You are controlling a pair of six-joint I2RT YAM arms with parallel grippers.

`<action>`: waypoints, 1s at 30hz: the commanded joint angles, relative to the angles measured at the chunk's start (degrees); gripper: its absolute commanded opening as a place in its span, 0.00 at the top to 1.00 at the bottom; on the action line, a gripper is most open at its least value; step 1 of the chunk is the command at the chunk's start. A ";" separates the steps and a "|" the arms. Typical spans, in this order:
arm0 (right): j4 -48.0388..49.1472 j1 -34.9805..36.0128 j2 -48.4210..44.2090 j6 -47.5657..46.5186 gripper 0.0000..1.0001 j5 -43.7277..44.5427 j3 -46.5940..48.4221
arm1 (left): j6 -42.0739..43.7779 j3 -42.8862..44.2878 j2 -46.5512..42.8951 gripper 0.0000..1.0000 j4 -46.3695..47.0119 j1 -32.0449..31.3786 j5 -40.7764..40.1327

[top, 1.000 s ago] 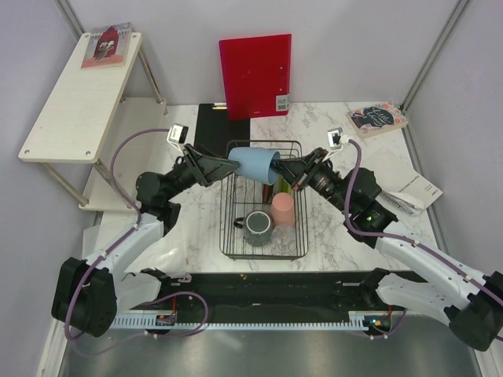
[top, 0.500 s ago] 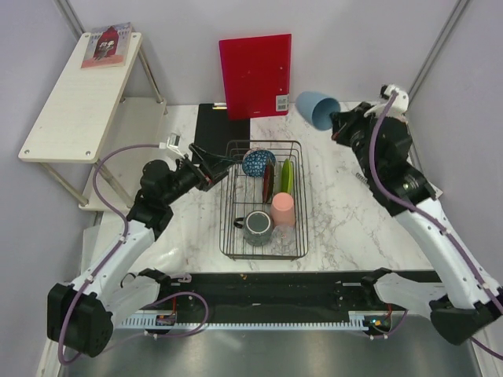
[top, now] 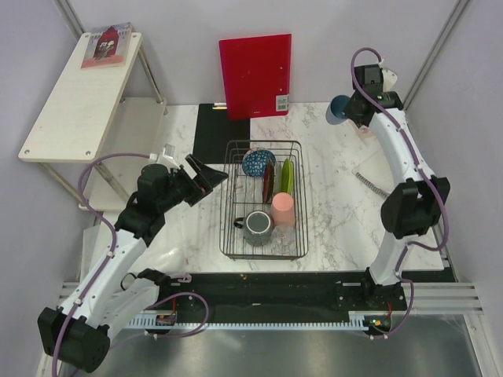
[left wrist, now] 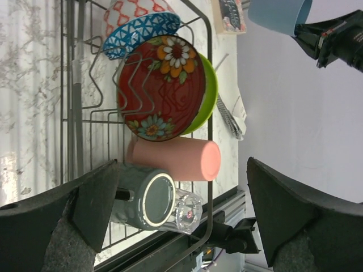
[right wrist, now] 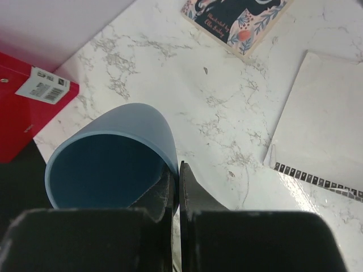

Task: Unload the mixed dishes from the dish rack
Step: Place the cup at the center of the board.

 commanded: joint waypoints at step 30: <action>-11.61 -5.55 23.42 -1.55 0.52 -6.09 12.69 | 5.89 -0.38 6.31 0.02 -6.69 0.11 0.53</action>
